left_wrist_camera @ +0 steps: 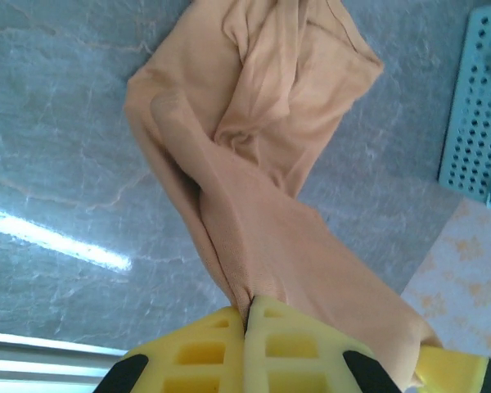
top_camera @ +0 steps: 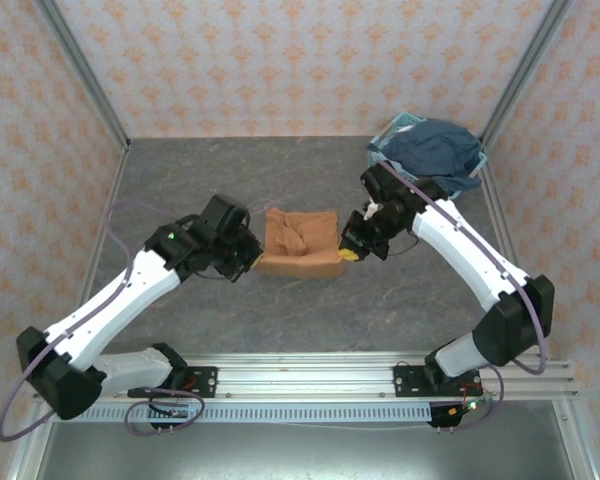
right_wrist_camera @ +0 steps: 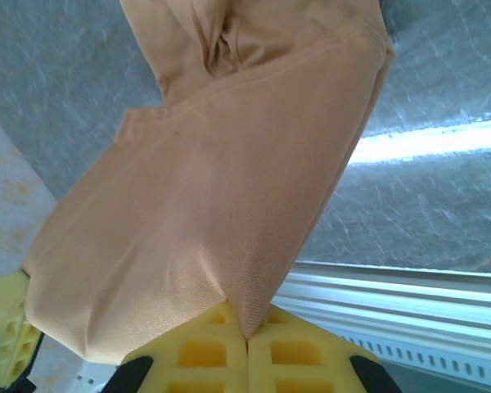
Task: Fold and stack the t-shirts
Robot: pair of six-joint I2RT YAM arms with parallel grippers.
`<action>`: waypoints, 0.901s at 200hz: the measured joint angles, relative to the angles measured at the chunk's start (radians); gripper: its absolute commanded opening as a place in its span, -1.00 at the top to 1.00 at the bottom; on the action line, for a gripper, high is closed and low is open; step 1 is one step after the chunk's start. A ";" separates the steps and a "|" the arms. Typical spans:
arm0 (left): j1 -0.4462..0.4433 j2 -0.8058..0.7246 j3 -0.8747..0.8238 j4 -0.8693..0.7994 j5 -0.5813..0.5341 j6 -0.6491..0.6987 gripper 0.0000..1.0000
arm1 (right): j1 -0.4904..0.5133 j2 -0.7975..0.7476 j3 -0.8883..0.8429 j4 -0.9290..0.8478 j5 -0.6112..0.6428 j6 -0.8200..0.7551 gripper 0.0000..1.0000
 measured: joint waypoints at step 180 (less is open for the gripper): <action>0.264 0.741 0.591 0.035 0.039 0.271 -0.38 | -0.198 0.697 0.699 0.006 0.217 -0.042 -0.05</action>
